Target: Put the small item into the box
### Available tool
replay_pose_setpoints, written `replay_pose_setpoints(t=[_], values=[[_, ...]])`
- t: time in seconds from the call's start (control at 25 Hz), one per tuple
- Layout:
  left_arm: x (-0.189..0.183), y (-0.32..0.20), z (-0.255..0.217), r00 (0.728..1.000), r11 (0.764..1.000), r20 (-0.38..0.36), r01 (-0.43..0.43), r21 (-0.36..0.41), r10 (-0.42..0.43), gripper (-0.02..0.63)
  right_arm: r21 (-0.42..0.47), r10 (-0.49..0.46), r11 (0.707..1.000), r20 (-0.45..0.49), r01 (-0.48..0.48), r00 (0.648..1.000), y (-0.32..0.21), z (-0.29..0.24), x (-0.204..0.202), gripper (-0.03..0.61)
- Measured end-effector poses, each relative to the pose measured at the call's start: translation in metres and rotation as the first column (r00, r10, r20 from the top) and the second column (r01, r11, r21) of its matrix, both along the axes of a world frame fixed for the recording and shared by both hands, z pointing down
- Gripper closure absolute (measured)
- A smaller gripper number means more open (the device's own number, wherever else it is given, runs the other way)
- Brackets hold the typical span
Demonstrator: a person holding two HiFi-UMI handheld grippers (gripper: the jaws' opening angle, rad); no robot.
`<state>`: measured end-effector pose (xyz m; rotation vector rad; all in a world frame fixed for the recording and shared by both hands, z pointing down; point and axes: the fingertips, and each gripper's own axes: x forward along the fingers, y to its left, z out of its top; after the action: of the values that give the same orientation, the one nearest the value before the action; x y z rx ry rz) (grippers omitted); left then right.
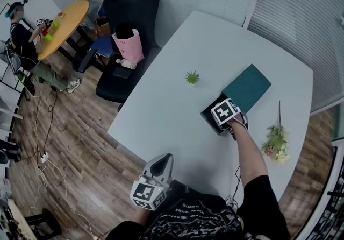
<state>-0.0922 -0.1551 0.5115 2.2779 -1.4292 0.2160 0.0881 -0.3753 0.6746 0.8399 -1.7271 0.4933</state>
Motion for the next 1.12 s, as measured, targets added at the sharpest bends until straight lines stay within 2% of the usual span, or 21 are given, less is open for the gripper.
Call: replay_pose_setpoints(t=[0.12, 0.28, 0.4, 0.44, 0.48, 0.52, 0.56, 0.72, 0.92, 1.12], values=[[0.0, 0.003, 0.002, 1.0, 1.0, 0.005, -0.001, -0.006, 0.001, 0.595, -0.012, 0.017, 1.0, -0.039, -0.018, 0.999, 0.004, 0.001, 0.008, 0.318], [0.006, 0.007, -0.004, 0.999, 1.0, 0.027, -0.026, 0.005, 0.026, 0.595, 0.01, -0.008, 1.0, 0.088, 0.007, 0.996, 0.003, -0.001, -0.011, 0.308], [0.007, 0.007, -0.001, 1.0, 1.0, 0.011, -0.028, 0.003, 0.028, 0.595, -0.005, 0.012, 1.0, 0.188, -0.011, 0.982, 0.008, -0.009, -0.018, 0.305], [0.007, 0.007, -0.001, 1.0, 1.0, 0.004, -0.024, -0.001, 0.024, 0.595, -0.011, 0.021, 1.0, 0.198, -0.019, 0.98, 0.011, -0.013, -0.016, 0.305], [0.008, 0.006, -0.001, 1.0, 1.0, -0.003, -0.021, -0.007, 0.021, 0.595, -0.003, 0.032, 0.999, 0.158, -0.032, 0.987, 0.012, -0.016, -0.005, 0.305], [0.009, 0.006, -0.002, 1.0, 1.0, -0.008, -0.022, -0.009, 0.022, 0.595, 0.02, 0.033, 0.999, 0.116, -0.036, 0.993, 0.011, -0.02, 0.005, 0.305], [0.01, 0.005, -0.004, 1.0, 1.0, -0.011, -0.026, -0.007, 0.026, 0.595, 0.055, 0.015, 0.998, 0.121, -0.021, 0.993, 0.008, -0.025, 0.005, 0.305], [0.014, 0.008, -0.003, 0.999, 0.999, -0.022, -0.046, 0.016, 0.046, 0.595, 0.149, -0.048, 0.989, 0.224, 0.014, 0.973, 0.004, -0.051, -0.01, 0.307], [0.017, 0.011, -0.009, 0.997, 0.998, -0.036, -0.063, 0.029, 0.064, 0.595, 0.242, -0.089, 0.97, 0.289, 0.017, 0.953, 0.014, -0.088, -0.017, 0.31], [0.016, 0.017, -0.009, 0.996, 0.996, -0.034, -0.076, 0.038, 0.077, 0.595, 0.351, -0.129, 0.936, 0.328, 0.006, 0.936, 0.033, -0.131, -0.021, 0.311]])
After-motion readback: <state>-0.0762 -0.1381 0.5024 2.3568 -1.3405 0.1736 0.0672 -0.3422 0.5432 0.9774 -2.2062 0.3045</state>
